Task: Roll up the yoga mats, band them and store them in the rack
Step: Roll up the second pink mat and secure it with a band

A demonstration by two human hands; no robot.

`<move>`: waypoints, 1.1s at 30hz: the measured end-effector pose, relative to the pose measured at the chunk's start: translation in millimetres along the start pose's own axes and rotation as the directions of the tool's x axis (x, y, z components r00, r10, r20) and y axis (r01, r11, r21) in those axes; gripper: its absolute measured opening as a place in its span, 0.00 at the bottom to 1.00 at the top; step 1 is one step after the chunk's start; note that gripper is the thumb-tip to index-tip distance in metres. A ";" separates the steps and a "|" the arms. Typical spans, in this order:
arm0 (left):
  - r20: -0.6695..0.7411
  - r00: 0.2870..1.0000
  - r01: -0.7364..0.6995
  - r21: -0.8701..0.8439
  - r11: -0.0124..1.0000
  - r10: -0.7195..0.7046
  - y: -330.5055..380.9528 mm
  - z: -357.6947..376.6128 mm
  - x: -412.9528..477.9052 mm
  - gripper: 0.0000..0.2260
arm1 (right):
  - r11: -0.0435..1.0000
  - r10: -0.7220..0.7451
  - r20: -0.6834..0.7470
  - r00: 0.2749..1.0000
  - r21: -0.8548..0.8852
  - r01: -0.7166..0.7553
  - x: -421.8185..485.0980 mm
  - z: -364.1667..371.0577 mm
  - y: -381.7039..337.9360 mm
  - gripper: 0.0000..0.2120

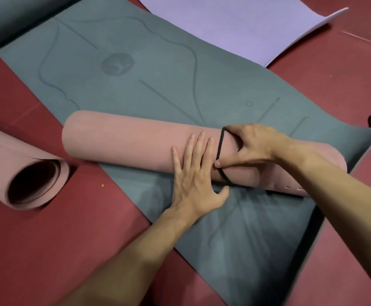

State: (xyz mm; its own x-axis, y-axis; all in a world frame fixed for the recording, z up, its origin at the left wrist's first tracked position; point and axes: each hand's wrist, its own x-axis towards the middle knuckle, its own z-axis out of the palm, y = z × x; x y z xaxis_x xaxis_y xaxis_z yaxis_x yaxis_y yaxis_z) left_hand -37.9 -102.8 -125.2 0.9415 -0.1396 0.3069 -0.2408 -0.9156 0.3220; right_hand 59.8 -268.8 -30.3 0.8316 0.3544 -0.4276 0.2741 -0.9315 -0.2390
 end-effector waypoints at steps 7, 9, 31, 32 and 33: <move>-0.138 0.984 0.094 -0.105 0.990 -0.108 7.3 16.9 -11.4 0.50 | 0.990 -0.144 0.122 0.982 0.012 0.143 29.4 -1.7 -26.9 0.61; -0.144 0.985 0.075 -0.131 0.989 -0.094 4.1 17.1 -7.2 0.50 | 0.991 -0.129 0.171 0.977 0.052 0.121 29.6 -2.5 -24.9 0.67; 0.128 0.805 0.402 -0.836 0.374 -0.579 30.5 -20.7 -53.7 0.24 | 0.724 0.327 -0.053 0.944 0.656 -0.214 -38.0 -3.1 -39.4 0.45; 0.159 0.781 0.413 -0.857 0.308 -0.605 29.3 -19.8 -50.2 0.19 | 0.643 0.366 -0.042 0.930 0.733 -0.220 -37.9 6.0 -37.7 0.46; 0.162 0.764 0.423 -0.857 0.295 -0.624 23.7 -18.4 -45.6 0.14 | 0.586 0.409 -0.040 0.912 0.777 -0.228 -38.0 18.1 -36.6 0.49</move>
State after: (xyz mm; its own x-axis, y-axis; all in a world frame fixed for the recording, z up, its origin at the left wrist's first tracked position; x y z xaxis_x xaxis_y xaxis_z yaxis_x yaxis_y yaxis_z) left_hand -90.9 -111.2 -115.1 0.9082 0.4033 -0.1116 0.1248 -0.0063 0.9922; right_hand 9.5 -246.7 -21.1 0.8898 -0.0608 -0.4523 -0.4046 -0.5637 -0.7201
